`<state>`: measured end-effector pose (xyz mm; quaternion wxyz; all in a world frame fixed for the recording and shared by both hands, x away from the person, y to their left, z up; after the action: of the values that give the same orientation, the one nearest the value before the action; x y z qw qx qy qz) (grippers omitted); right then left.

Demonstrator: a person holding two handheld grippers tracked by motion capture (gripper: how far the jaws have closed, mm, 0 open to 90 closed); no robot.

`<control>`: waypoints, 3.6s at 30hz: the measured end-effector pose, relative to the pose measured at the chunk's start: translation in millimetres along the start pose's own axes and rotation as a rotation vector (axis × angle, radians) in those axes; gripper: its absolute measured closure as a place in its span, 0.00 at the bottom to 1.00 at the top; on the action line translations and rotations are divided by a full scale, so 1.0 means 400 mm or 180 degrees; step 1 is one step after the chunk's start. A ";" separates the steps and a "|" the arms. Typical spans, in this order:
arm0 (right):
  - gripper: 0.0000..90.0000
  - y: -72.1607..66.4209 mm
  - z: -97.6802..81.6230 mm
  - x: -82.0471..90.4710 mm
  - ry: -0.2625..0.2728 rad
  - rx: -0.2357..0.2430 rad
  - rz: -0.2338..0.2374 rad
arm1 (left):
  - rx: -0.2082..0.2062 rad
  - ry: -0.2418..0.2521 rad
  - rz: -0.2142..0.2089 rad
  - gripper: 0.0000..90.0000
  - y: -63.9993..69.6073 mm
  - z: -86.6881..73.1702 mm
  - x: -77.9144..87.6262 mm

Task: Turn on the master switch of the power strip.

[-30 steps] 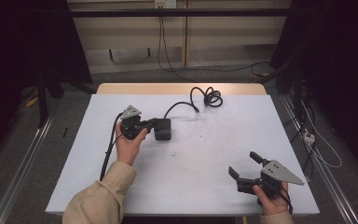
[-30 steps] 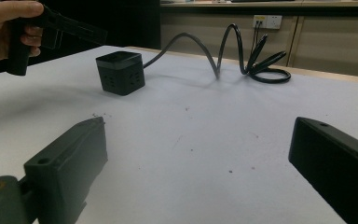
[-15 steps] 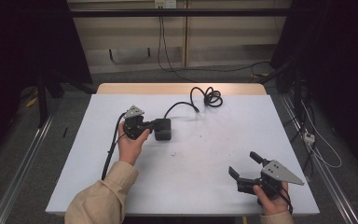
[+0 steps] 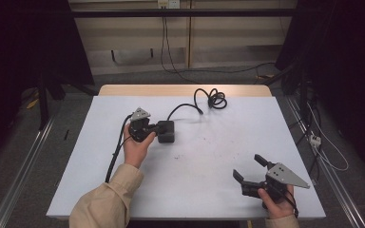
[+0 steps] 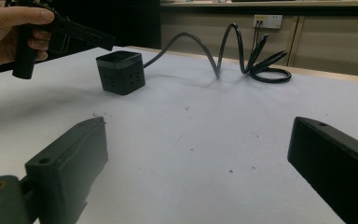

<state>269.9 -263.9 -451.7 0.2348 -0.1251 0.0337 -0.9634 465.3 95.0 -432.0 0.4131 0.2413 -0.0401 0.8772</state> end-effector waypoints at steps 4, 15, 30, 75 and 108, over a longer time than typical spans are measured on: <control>0.05 0.000 0.000 0.000 0.0003 -0.0001 -0.0006 | -0.0031 -0.0027 0.0003 1.00 0.002 -0.001 -0.001; 0.05 0.001 0.000 0.000 0.0007 -0.0004 -0.0001 | -0.0028 -0.0012 0.0028 1.00 0.001 -0.003 -0.006; 0.05 0.000 0.000 0.001 0.0003 -0.0007 0.0004 | -0.0113 -0.0047 0.0074 1.00 0.004 -0.006 -0.013; 0.05 -0.005 -0.001 0.002 -0.0012 -0.0005 0.0018 | -0.0094 -0.0042 0.0117 1.00 0.009 -0.012 -0.017; 0.05 -0.002 0.001 0.004 0.0012 -0.0012 0.0015 | -0.0019 -0.0047 0.0108 1.00 0.007 -0.012 -0.017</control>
<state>268.3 -263.9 -450.8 0.2368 -0.1238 0.0362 -0.9630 465.0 89.5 -439.0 0.3985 0.2458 -0.0500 0.8822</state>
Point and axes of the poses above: each handheld gripper's, and its own axes: x roughly backward along the jaws, z roughly out of its top, y roughly to its right, the point moved 2 cm from there along -x, roughly forward along the jaws, and after that the axes turned 4 degrees about -x, right-handed, at the moved point
